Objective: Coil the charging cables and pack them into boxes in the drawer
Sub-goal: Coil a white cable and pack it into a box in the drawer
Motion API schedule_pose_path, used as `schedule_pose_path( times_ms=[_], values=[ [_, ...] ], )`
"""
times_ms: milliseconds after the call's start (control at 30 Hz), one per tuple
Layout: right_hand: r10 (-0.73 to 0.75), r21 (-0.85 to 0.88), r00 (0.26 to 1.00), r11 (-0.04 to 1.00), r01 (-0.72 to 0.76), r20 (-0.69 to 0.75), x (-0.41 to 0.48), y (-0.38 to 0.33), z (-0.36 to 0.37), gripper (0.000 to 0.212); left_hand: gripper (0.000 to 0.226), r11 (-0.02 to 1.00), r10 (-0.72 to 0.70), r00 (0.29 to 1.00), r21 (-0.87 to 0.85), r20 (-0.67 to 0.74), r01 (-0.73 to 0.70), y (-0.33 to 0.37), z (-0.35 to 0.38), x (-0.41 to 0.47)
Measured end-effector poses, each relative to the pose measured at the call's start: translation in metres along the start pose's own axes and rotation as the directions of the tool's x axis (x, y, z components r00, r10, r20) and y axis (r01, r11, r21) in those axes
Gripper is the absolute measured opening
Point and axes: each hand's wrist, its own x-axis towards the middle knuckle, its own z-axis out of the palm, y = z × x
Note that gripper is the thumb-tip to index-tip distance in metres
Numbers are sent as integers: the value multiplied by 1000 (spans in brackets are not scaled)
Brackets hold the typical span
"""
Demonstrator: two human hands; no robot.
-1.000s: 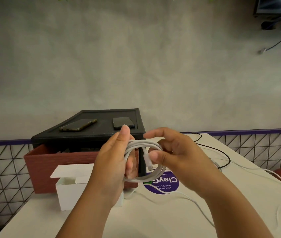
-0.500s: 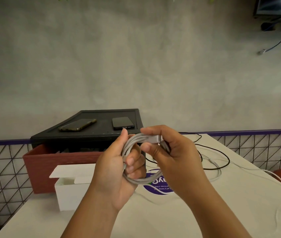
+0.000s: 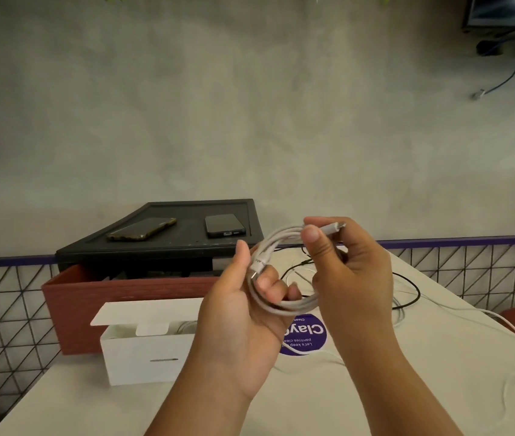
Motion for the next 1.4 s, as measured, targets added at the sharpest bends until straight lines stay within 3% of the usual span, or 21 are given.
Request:
schedule_pose_path(
  times_ms=[133, 200, 267, 367, 467, 533, 600, 667, 767, 867, 933, 1000, 1067, 1200, 1233, 1300, 1400],
  values=[
    [-141, -179, 986, 971, 156, 90, -7, 1, 12, 4, 41, 996, 90, 969, 13, -231, -90, 1, -3, 3],
    [-366, -362, 918, 844, 397, 152, -8, 0, 13, 15, 45, 992, 122, 941, 60, -317, -108, 5, -7, 5],
    [-545, -466, 804, 662, 588, 240, -7, 2, 11, 20, 44, 986, 160, 921, 93, -354, -135, 7, -8, 7],
    [-564, -509, 770, 589, 628, 297, -7, 2, 7, 25, 39, 977, 207, 911, 127, -357, -173, 7, -7, 7],
    [-502, -505, 823, 655, 562, 265, -9, 3, 8, 29, 40, 969, 222, 909, 182, -353, -166, 8, -5, 5],
    [-541, -489, 808, 653, 579, 233, -10, 6, 8, 27, 43, 970, 197, 923, 204, -332, -133, 9, -6, 4],
    [-669, -492, 702, 539, 684, 243, -10, 6, 6, 10, 48, 978, 115, 950, 203, -292, -56, 12, -6, 3],
    [-757, -477, 581, 409, 778, 299, -13, 2, 7, 13, 50, 978, 22, 967, 207, -253, 32, 16, -8, 2],
    [-778, -432, 519, 356, 829, 354, -13, -1, 7, 8, 58, 968, -42, 974, 231, -224, 95, 23, -7, 0],
    [-715, -467, 614, 440, 767, 334, -9, 3, 2, 11, 58, 967, -4, 983, 251, -184, 51, 23, -5, -1],
    [-623, -466, 740, 591, 658, 255, -7, 2, -1, 13, 56, 953, 34, 991, 304, -126, 5, 20, -2, -4],
    [-449, -350, 885, 814, 463, 127, -7, -4, -1, 12, 54, 943, 37, 999, 332, -32, -24, 20, -2, -7],
    [-270, -129, 962, 953, 273, 38, -7, -7, 0, 12, 52, 934, 4, 995, 356, 95, -38, 23, -3, -10],
    [-74, 97, 997, 993, 72, 18, -2, -12, -1, 13, 29, 851, 36, 984, 510, 174, -122, 26, -3, -12],
    [-29, 136, 999, 991, 22, 46, -1, -14, -2, 13, 28, 843, 70, 984, 518, 166, -148, 27, -1, -14],
    [66, 194, 985, 976, -97, 157, 3, -17, -6, 12, 5, 849, 130, 978, 491, 162, -194, 28, 0, -14],
    [148, 158, 939, 966, -204, 309, 7, -19, -14, 15, 23, 861, 165, 976, 462, 146, -214, 32, -2, -14]
  ],
)
